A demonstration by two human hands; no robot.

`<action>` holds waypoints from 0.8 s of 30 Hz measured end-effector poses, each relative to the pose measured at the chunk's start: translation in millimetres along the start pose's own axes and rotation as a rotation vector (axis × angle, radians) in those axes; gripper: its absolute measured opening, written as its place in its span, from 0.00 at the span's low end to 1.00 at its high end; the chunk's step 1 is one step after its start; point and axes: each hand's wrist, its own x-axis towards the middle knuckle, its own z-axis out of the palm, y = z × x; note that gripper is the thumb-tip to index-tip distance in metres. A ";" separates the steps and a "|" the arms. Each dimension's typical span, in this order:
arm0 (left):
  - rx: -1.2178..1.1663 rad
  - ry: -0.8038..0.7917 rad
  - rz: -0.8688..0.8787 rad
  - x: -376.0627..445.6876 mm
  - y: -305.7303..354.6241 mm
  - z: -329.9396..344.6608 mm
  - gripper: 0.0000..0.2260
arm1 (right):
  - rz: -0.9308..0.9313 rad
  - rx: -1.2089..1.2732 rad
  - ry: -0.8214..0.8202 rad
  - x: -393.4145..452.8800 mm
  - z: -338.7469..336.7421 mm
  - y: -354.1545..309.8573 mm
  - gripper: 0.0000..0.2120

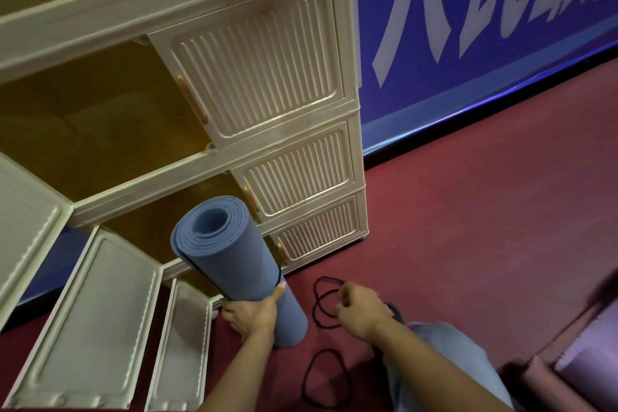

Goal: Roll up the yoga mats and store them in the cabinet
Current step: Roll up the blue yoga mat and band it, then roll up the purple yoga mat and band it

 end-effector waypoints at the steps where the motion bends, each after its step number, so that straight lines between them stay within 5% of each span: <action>1: 0.002 0.003 -0.014 -2.0 -1.1 -2.4 0.65 | 0.002 0.013 0.003 -1.7 -1.1 0.9 0.14; 9: 0.136 -0.069 -0.150 -8.2 -13.9 -19.1 0.61 | 0.013 0.020 0.006 -18.2 -6.9 8.8 0.15; 15: 0.275 -0.588 -0.281 -33.6 -5.5 -20.1 0.49 | -0.018 0.060 0.041 -24.1 -7.9 10.8 0.10; 20: 0.425 -0.781 0.064 -115.3 50.0 7.6 0.40 | -0.007 0.150 0.316 -31.8 -45.5 14.2 0.02; 24: 0.393 -0.868 0.477 -212.9 115.7 38.0 0.14 | -0.024 0.133 0.511 -61.1 -106.0 48.4 0.10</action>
